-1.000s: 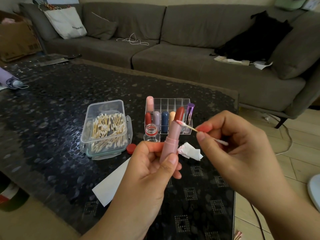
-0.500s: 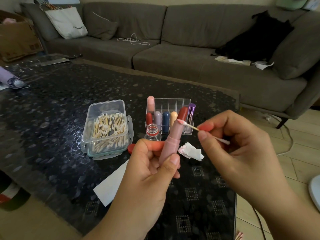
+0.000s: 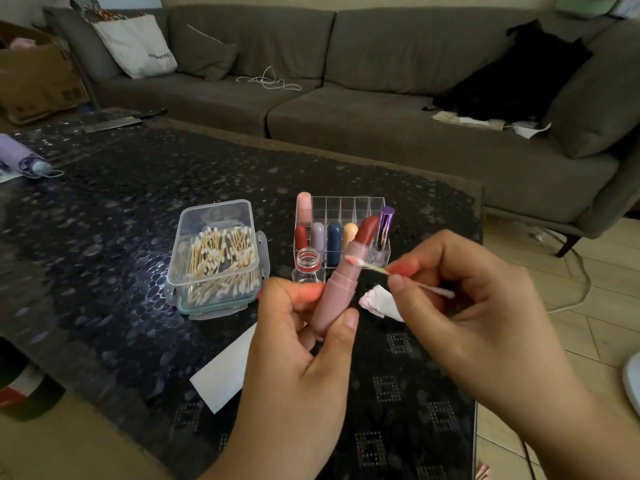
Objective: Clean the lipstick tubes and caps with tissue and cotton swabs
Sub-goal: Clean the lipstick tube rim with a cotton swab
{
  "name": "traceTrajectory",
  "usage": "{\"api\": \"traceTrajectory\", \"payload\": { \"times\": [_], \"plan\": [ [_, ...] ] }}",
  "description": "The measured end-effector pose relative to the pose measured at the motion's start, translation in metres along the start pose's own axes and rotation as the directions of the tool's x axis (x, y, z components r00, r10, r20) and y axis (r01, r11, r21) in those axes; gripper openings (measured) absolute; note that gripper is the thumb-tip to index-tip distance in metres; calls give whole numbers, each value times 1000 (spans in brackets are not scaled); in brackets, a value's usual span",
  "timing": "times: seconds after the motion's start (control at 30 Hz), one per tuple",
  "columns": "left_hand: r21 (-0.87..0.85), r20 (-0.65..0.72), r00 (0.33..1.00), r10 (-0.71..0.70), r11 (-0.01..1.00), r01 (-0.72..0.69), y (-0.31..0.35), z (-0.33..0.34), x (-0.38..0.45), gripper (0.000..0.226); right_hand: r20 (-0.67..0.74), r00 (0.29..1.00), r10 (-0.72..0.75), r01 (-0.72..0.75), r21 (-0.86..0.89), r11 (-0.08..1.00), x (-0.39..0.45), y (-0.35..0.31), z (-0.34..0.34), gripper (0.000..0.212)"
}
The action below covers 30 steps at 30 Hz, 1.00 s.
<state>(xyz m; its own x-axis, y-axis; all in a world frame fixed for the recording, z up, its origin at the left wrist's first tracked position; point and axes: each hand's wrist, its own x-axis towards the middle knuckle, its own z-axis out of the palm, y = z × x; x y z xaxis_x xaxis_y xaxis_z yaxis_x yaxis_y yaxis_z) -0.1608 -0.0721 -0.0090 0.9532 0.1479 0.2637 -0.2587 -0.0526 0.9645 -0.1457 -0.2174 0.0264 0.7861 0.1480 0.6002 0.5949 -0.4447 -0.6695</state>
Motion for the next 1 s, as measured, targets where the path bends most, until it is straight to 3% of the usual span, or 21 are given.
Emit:
{"api": "traceTrajectory", "payload": {
  "times": [0.1, 0.27, 0.37, 0.53, 0.77, 0.87, 1.0],
  "plan": [
    [-1, -10, 1000, -3, 1000, 3, 0, 1, 1, 23, 63, 998, -17, 17, -7, 1000, -1, -1, 2, 6],
    [-50, 12, 998, -55, 997, 55, 5, 2, 1, 29, -53, 998, 17, -14, 51, 999, 0, -2, 0, 6],
    [-73, 53, 995, -79, 994, 83, 3, 2, 4, 40, -29, 999, 23, -22, 34, 999, -1, 0, 1, 6],
    [-108, 133, 989, -68, 991, 82, 0, 1, 6, 20, 60, 998, 8, -7, -13, 1000, -2, 1, 3, 7],
    [-138, 233, 967, -106, 980, 141, -3, 2, 3, 16, 79, 997, -9, 9, -9, 1000, -1, 0, 3, 6],
    [-265, 222, 964, -145, 943, 203, 0, 1, 3, 25, 73, 997, -5, 5, -6, 1000, -2, 1, 3, 6],
    [-420, 198, 961, -192, 869, 260, 3, 1, 8, 19, 69, 998, -1, 3, -30, 1000, -2, 3, 4, 6]
  ]
}}
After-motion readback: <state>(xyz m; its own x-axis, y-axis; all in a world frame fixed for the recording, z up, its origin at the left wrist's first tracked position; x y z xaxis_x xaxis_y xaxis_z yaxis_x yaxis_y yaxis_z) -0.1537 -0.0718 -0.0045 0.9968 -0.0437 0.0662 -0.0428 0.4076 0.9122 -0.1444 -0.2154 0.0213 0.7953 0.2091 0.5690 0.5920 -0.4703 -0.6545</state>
